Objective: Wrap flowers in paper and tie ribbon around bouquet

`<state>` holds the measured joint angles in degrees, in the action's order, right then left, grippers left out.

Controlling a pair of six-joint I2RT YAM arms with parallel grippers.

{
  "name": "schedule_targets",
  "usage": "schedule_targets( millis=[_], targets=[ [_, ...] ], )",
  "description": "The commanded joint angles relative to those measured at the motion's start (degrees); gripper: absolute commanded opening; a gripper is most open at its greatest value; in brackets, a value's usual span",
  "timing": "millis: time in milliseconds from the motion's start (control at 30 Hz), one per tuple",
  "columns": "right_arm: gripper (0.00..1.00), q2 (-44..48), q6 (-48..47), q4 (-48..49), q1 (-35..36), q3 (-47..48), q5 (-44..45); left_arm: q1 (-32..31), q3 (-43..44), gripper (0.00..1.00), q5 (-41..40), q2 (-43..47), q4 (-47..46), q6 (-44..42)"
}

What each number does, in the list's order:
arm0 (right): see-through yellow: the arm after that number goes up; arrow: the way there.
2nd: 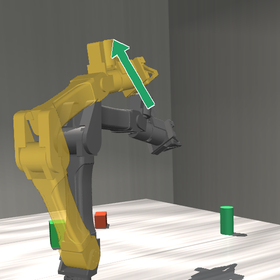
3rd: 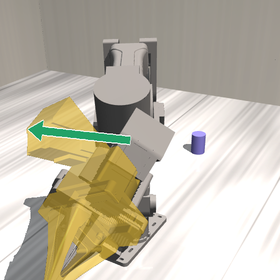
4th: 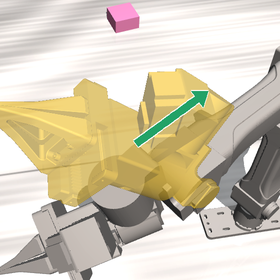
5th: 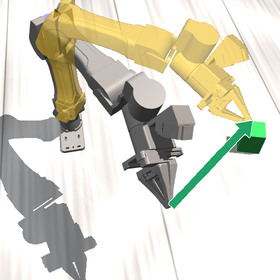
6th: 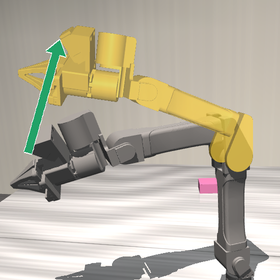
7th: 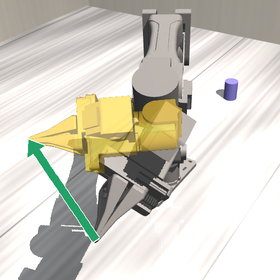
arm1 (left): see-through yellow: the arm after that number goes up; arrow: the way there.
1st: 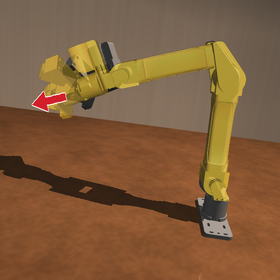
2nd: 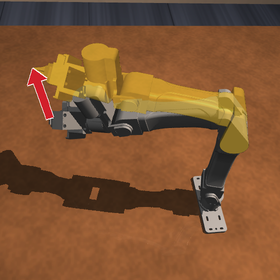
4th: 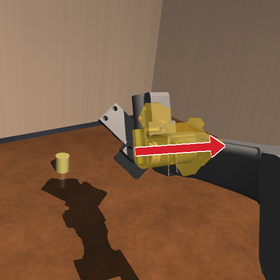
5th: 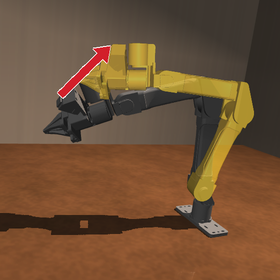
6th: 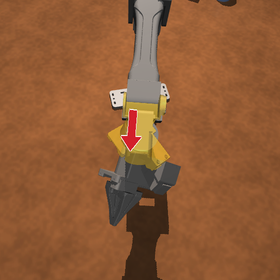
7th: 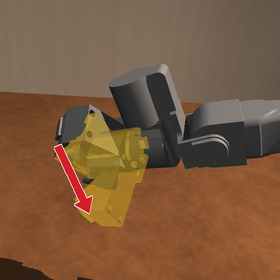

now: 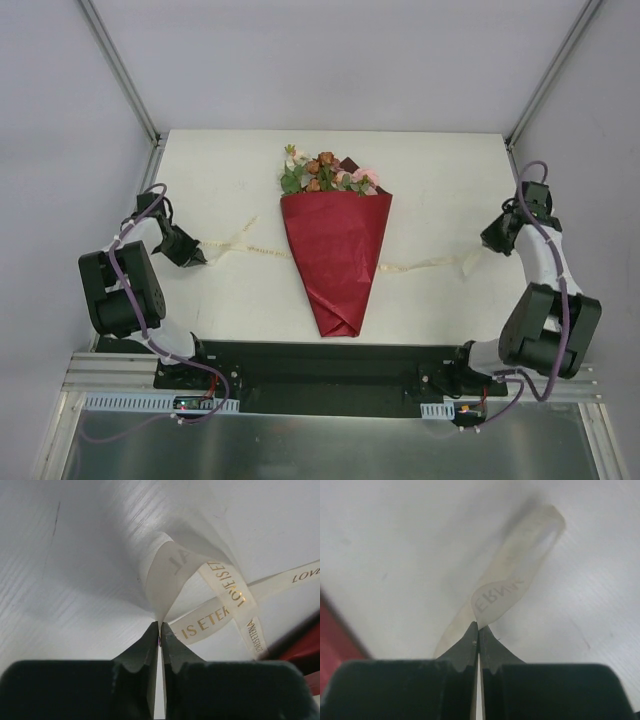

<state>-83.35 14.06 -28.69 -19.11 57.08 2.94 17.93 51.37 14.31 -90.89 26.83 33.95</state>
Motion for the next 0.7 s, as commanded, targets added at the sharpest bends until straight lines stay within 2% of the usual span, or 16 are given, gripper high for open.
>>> schedule_targets(
  millis=[0,100,133,200,233,300,333,433,500,533,667],
  targets=[
    [0.01,11.3,-2.5,-1.0,8.1,2.1,-2.1,-0.3,2.1,0.0,1.9,0.5,-2.0,-0.7],
    [0.01,17.2,-3.7,-0.5,15.9,3.7,-5.4,-0.4,-0.6,0.0,2.3,5.8,-3.3,-0.6],
    [0.01,18.6,-4.1,-0.4,21.4,4.4,-5.5,-0.4,-2.3,0.0,2.1,9.6,-3.1,-0.7],
    [0.01,20.4,-4.8,0.7,27.7,6.7,-6.1,-0.6,-4.6,0.0,2.2,14.3,-3.1,-0.6],
    [0.01,20.4,-4.7,1.3,34.0,7.7,-6.8,-1.0,-6.9,0.0,2.3,16.9,-3.1,-0.7],
    [0.01,19.3,-4.0,3.8,40.9,10.2,-6.5,-1.8,-9.1,0.0,2.2,25.4,-2.8,-0.7],
    [0.01,18.5,-3.9,5.0,47.6,11.1,-5.8,-2.6,-11.3,0.0,2.3,28.5,-2.8,-0.5],
    [0.01,12.4,-3.2,11.4,58.1,14.8,-7.9,-8.2,-14.1,0.0,1.6,44.0,-3.7,-0.1],
    [0.01,8.8,-2.4,16.3,61.9,17.1,-9.6,-13.6,-14.7,0.0,0.3,49.1,-4.2,0.3],
    [0.01,4.6,-1.0,18.4,64.4,19.0,-12.5,-14.8,-14.8,0.0,-0.7,53.8,-4.1,0.7],
    [0.01,-6.6,4.1,27.5,67.7,25.5,-19.8,-15.3,-16.4,0.0,-4.8,62.4,-2.7,4.8]
  ],
)
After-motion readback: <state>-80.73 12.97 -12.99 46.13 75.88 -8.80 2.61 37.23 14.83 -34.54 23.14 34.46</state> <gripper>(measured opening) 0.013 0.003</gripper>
